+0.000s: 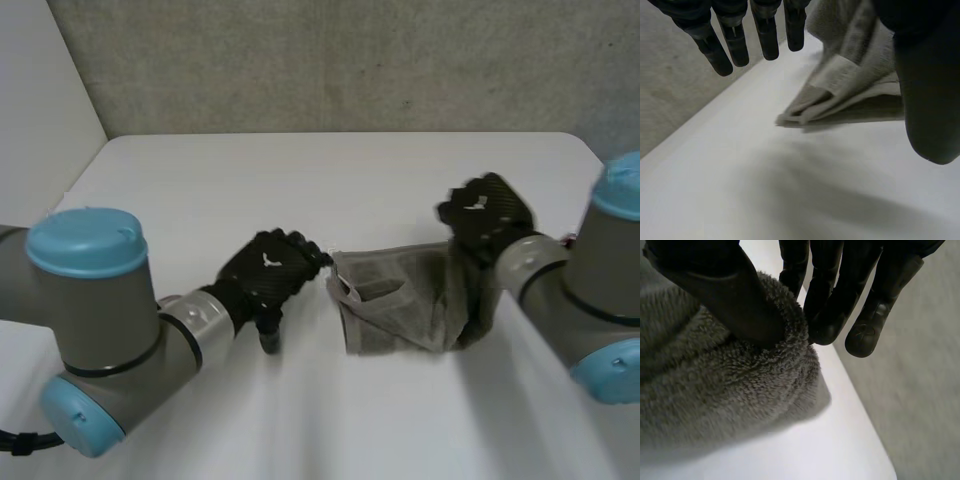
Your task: Fold the towel.
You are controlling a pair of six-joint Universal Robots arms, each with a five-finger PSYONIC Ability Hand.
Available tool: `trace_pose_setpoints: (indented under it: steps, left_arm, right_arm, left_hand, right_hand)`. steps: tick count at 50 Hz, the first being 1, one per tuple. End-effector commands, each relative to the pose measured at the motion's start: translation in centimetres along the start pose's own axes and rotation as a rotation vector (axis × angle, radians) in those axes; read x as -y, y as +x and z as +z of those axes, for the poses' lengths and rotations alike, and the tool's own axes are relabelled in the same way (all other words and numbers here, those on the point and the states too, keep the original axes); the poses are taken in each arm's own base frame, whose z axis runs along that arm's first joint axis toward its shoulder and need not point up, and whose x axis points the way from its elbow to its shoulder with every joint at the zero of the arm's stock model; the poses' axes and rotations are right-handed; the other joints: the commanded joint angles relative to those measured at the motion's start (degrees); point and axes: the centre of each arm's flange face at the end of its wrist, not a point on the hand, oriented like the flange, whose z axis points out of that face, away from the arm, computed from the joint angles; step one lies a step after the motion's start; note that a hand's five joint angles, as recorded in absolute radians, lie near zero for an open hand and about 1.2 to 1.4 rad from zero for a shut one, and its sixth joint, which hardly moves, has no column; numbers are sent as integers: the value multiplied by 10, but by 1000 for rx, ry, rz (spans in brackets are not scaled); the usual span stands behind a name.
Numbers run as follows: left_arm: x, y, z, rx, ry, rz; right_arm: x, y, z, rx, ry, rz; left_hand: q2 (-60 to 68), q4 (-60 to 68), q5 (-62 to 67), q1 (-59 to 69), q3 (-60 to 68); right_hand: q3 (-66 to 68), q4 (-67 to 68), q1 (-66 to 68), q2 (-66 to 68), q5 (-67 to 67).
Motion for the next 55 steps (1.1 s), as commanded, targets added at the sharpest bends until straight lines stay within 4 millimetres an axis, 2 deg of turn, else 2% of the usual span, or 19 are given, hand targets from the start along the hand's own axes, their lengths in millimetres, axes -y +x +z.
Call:
trace_pose_setpoints:
  steps: [1, 3, 9, 10, 11, 12, 14, 15, 16, 17, 18, 22, 23, 25, 33, 36, 46, 49, 55]
  left_arm:
    - [7, -12, -3, 51, 18, -65]
    - [9, -12, -4, 57, 22, -72]
    - [12, -13, -4, 67, 30, -69]
    - [14, -13, -4, 68, 37, -66]
    - [17, -13, -3, 73, 45, -65]
    - [17, -13, -3, 73, 45, -65]
    - [25, -15, -1, 78, 75, -57]
    - [25, -15, -1, 78, 75, -57]
    - [31, -15, 1, 80, 98, -59]
    - [31, -15, 1, 80, 98, -59]
    - [39, -13, 3, 76, 123, -65]
    - [62, -15, 10, 86, 194, -115]
    - [62, -15, 10, 86, 195, -115]
    - [67, -15, 15, 93, 210, -134]
    - [82, -6, 44, 108, 260, -242]
    - [81, 6, 57, 77, 252, -266]
    - [43, 40, 108, -1, 112, -281]
    - [29, 44, 118, -7, 73, -285]
    - [11, 47, 116, 5, -22, -295]
  right_arm:
    - [41, -66, -11, 203, 157, -43]
    - [48, -96, -14, 276, 175, -57]
    - [43, -107, -15, 326, 124, -52]
    - [43, -107, -16, 329, 113, -45]
    - [44, -105, -18, 325, 104, -24]
    - [44, -105, -18, 325, 104, -24]
    - [53, -88, -23, 283, 109, 69]
    - [53, -88, -23, 283, 110, 69]
    - [62, -70, -29, 244, 125, 137]
    - [62, -70, -29, 244, 125, 137]
    - [64, -52, -32, 205, 127, 213]
    - [54, -12, -34, 111, 102, 401]
    - [54, -12, -34, 111, 102, 401]
    - [50, 11, -38, 56, 94, 455]
    - [19, 38, -32, -11, 11, 486]
    - [14, 38, -28, -1, 1, 492]
    - [-30, -8, 18, 159, -129, 539]
    - [-42, -18, 27, 190, -178, 550]
    - [-52, -26, 35, 226, -236, 562]
  left_hand:
    - [-27, -35, -123, -31, -22]
    - [-29, -37, -125, -32, -23]
    - [-29, -37, -125, -32, -23]
    - [-31, -39, -127, -34, -25]
    - [-31, -39, -127, -34, -25]
    - [-31, -39, -127, -34, -25]
    - [-31, -39, -127, -34, -25]
    - [-31, -39, -127, -34, -25]
    - [-31, -39, -127, -34, -25]
    - [-31, -39, -127, -34, -25]
    - [-31, -39, -127, -34, -25]
    - [-24, -32, -120, -27, -18]
    - [-24, -32, -120, -27, -18]
    - [-22, -30, -118, -26, -16]
    - [-19, -27, -115, -22, -13]
    - [-17, -25, -113, -20, -11]
    - [-17, -25, -113, -20, -11]
    - [-16, -24, -111, -19, -10]
    - [-17, -25, -113, -20, -11]
  right_hand:
    - [38, 31, 59, 77, 47]
    - [38, 31, 59, 77, 47]
    - [38, 31, 59, 77, 47]
    - [-26, -34, -5, 13, -17]
    - [-182, -189, -161, -142, -173]
    - [-183, -191, -162, -144, -174]
    - [-429, -437, -408, -390, -420]
    - [-430, -438, -410, -391, -422]
    - [-590, -598, -570, -551, -582]
    - [-592, -599, -571, -553, -583]
    - [-662, -669, -641, -623, -653]
    - [-662, -669, -641, -623, -653]
    - [-662, -669, -641, -623, -653]
    - [-662, -669, -641, -623, -653]
    - [-662, -669, -641, -623, -653]
    - [-662, -669, -641, -623, -653]
    - [-662, -669, -641, -623, -653]
    - [-662, -669, -641, -623, -653]
    - [-662, -669, -641, -623, -653]
